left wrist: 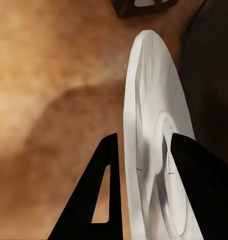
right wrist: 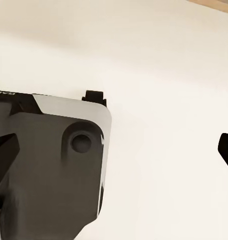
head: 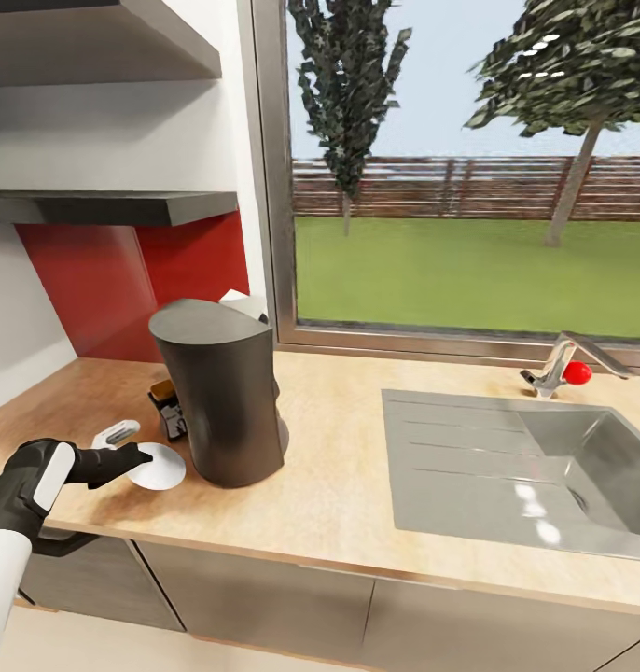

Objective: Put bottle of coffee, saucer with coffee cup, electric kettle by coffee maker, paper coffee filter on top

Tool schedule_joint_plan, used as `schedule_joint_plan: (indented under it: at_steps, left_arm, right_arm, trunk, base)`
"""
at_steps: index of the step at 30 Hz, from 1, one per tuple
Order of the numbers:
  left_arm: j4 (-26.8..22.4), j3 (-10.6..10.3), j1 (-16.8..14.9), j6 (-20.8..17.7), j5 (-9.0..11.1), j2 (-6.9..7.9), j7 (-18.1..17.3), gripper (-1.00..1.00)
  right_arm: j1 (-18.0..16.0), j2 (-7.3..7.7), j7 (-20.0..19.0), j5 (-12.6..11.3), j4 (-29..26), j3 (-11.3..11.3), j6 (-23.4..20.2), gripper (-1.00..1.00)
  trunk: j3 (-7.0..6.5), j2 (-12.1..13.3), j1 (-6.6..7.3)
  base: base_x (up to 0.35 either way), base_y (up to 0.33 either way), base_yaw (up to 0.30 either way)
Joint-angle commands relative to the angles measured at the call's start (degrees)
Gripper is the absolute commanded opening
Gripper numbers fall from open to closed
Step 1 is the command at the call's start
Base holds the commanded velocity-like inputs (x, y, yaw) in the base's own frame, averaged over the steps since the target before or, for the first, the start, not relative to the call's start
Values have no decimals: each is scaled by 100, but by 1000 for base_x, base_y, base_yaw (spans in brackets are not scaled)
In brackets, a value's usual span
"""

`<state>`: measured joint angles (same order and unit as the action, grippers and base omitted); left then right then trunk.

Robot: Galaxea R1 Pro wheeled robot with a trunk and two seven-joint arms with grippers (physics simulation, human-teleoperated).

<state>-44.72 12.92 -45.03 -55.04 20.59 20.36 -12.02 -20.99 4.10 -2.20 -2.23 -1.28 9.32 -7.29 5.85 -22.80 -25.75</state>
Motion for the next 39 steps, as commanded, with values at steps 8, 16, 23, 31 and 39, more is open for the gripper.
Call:
schedule_joint_plan:
  at_steps: [8,16,23,31,39]
  left_arm:
    - [-2,18,-6,-24,-50,1,-69,-100]
    - [-6,18,-6,-24,-51,-1,-65,100]
    - [-2,18,-6,-24,-55,4,-63,100]
    - [-2,18,-6,-24,-55,3,-63,100]
    - [-2,18,-6,-24,-56,7,-63,100]
  right_arm:
    - [-2,3,-17,-23,-13,44,-35,100]
    - [-2,3,-17,-23,-13,44,-35,100]
    - [-2,3,-17,-23,-13,44,-35,100]
    - [-2,3,-17,-23,-13,44,-35,100]
    - [-2,3,-17,-23,-13,44,-35,100]
  trunk:
    - [12,-12,-3]
    - [12,-12,-3]
    - [12,-12,-3]
    - [12,-12,-3]
    - [12,-12,-3]
  base:
    - [1,0,0]
    - [0,0,0]
    - [0,0,0]
    - [-115,60,0]
    - [-275,148,0]
